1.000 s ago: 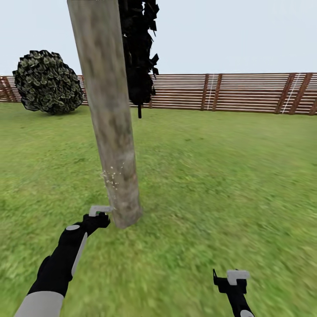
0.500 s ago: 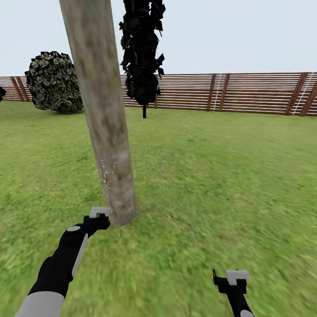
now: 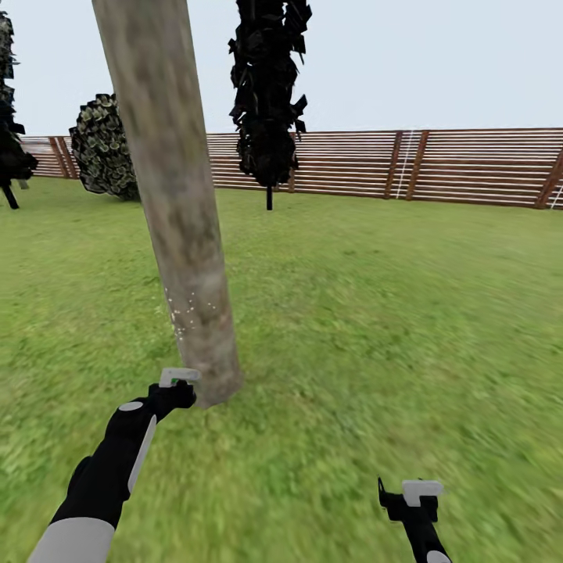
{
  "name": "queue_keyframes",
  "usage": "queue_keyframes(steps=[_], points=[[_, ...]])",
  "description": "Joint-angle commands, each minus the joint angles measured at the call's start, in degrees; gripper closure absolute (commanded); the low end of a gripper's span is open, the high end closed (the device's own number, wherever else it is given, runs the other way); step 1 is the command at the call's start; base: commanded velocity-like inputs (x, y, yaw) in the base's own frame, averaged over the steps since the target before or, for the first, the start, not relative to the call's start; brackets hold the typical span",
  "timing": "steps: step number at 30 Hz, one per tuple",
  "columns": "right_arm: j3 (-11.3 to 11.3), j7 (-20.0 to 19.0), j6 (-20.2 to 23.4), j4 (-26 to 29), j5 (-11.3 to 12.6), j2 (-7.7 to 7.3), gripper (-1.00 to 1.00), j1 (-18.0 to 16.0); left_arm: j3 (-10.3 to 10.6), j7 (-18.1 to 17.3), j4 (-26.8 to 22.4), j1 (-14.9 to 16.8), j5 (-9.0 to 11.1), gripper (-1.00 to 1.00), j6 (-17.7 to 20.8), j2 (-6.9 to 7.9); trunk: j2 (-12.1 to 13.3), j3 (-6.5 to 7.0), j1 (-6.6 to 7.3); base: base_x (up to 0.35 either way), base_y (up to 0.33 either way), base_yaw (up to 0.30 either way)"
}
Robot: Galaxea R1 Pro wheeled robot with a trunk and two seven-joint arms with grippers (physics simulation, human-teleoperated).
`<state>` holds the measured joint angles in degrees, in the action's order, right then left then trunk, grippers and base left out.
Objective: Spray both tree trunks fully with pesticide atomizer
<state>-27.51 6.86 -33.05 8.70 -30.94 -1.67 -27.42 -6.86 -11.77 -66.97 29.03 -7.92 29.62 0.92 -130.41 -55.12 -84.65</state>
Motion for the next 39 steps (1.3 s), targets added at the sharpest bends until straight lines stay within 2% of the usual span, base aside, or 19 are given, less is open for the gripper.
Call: queue_keyframes(steps=[1, 8, 21, 39], points=[[0.0, 0.0, 0.0, 0.0, 0.0, 0.00, -1.00, 0.0, 0.0, 0.0, 0.0, 0.0, 0.0, 1.00, 0.0, -0.01, 0.0, 0.00, 0.00, 0.171, -0.251, 0.277], [0.0, 0.0, 0.0, 0.0, 0.0, 0.00, -1.00, 0.0, 0.0, 0.0, 0.0, 0.0, 0.0, 1.00, 0.0, -0.04, 0.0, 0.00, 0.00, 0.152, -0.252, 0.255], [0.0, 0.0, 0.0, 0.0, 0.0, 0.00, -1.00, 0.0, 0.0, 0.1, 0.0, 0.0, -0.1, 1.00, 0.0, -0.04, 0.0, 0.00, 0.00, 0.010, -0.271, 0.037], [0.0, 0.0, 0.0, 0.0, 0.0, 0.00, -1.00, 0.0, -0.2, 0.1, 0.4, 0.0, -0.2, 1.00, 0.0, 0.12, 0.0, 0.00, 0.00, 0.000, -0.273, 0.256]])
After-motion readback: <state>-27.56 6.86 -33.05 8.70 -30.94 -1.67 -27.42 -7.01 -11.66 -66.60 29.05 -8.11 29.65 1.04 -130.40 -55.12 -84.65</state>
